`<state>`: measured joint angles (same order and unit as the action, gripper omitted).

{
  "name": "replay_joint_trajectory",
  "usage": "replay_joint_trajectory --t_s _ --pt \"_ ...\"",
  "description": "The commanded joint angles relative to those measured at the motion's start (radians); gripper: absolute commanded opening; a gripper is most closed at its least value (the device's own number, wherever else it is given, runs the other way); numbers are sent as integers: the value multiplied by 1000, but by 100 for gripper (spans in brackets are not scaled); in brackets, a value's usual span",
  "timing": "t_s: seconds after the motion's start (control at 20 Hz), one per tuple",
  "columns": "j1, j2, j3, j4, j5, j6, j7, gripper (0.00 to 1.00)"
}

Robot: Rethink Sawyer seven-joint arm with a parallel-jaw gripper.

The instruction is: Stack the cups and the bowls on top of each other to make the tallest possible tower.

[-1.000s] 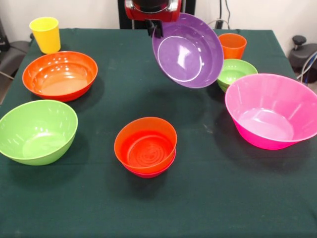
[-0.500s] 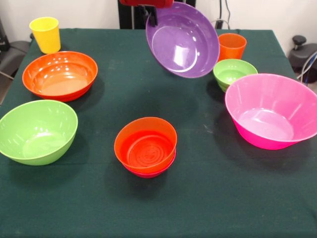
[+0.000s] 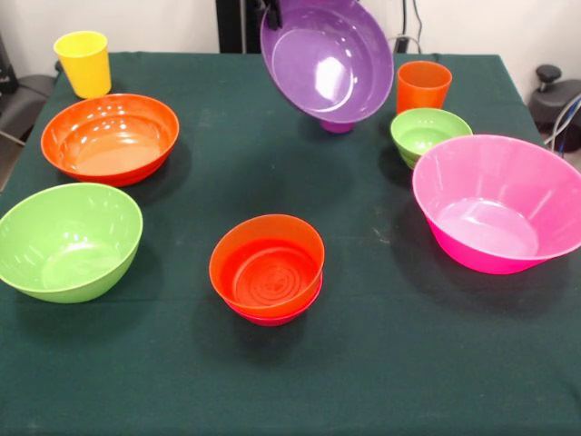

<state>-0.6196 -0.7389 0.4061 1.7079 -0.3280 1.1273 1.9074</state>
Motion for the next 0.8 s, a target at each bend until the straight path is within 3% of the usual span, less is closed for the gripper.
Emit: replay_joint_trajectory --t_s 0.05,0.5,0.8 --pt "9 30 50 21 -21 -50 -92 0" --pt "65 69 58 -123 -16 57 -76 0" --pt "105 139 57 -261 -27 122 -89 0"
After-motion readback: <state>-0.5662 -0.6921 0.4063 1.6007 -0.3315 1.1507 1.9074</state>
